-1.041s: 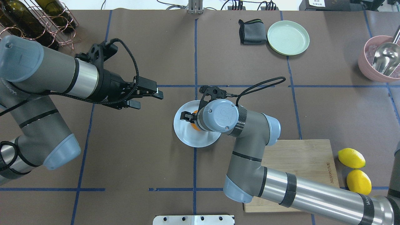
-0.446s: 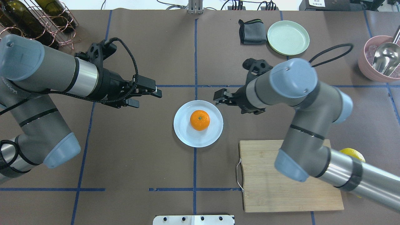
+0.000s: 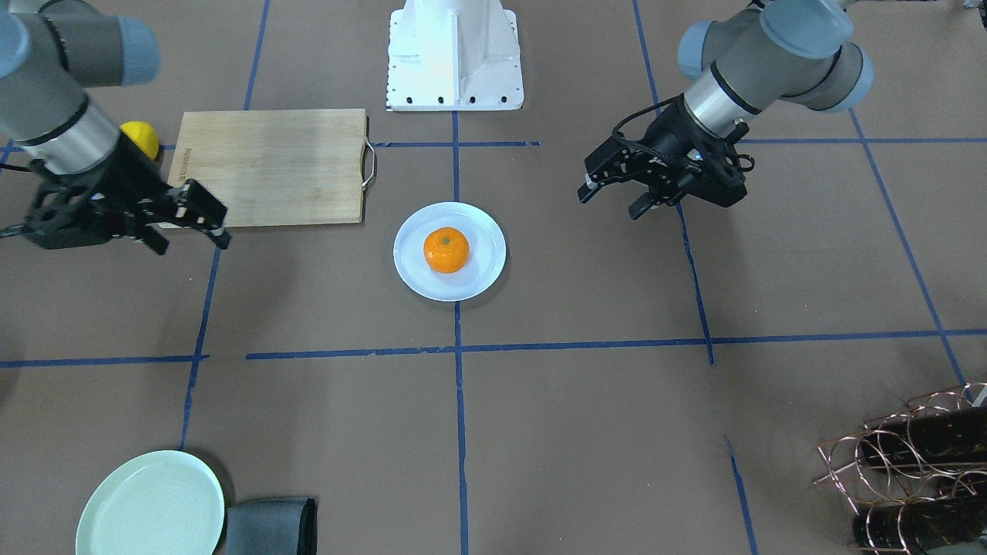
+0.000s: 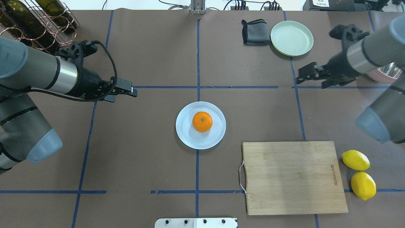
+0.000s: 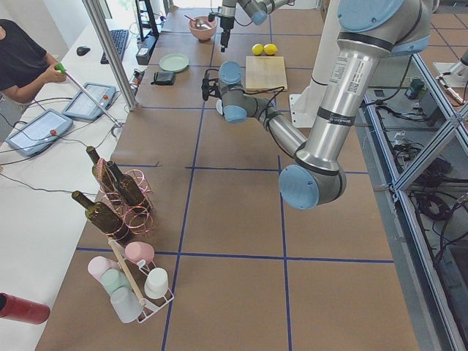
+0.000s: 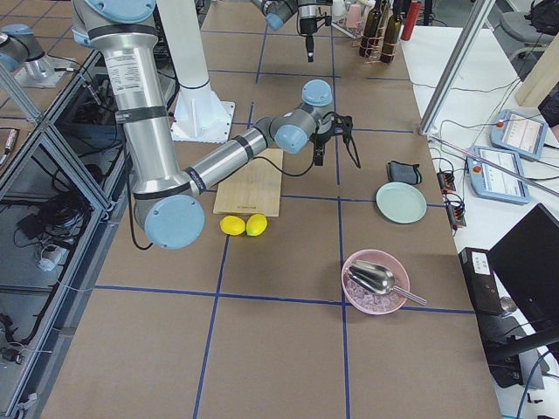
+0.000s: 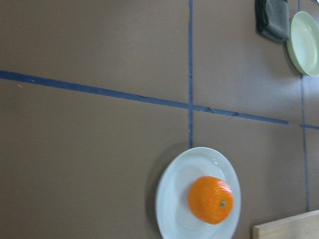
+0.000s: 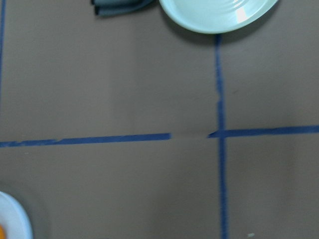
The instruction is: Pick orange to plate
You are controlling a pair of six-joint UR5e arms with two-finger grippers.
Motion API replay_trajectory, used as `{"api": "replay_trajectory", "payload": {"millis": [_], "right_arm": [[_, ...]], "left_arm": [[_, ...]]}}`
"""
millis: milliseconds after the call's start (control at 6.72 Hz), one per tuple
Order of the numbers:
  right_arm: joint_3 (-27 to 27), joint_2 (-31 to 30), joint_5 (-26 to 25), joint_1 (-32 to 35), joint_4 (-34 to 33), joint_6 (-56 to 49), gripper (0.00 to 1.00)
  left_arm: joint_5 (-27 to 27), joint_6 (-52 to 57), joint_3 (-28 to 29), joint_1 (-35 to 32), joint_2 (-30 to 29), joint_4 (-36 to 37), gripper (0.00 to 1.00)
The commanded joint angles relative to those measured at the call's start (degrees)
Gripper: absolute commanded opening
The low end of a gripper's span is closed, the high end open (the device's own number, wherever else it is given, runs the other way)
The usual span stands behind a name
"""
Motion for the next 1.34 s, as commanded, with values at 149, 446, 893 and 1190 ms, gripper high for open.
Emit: {"api": "replay_trajectory", "payload": {"millis": [149, 446, 893, 1190], "right_arm": [[-4.34, -4.22, 4.27, 16.87, -12.21, -36.34, 1.0], [-4.51, -3.79, 3.49, 25.58, -28.27, -60.67, 1.0], [-8.56, -5.7, 4.88, 30.79, -31.08, -70.8, 1.0], [-8.65, -5.02, 6.47, 30.8, -32.66, -71.34, 1.0]], "left_arm": [[-0.2, 26.68, 1.98, -8.75, 10.38, 0.03, 0.99], [-2.9, 41.99, 0.5, -17.43, 18.89, 0.11, 0.99], [-16.08, 67.87, -1.16, -35.72, 20.25, 25.82, 0.99], [-16.11, 75.43, -2.43, -37.35, 20.08, 40.33, 0.99]]}}
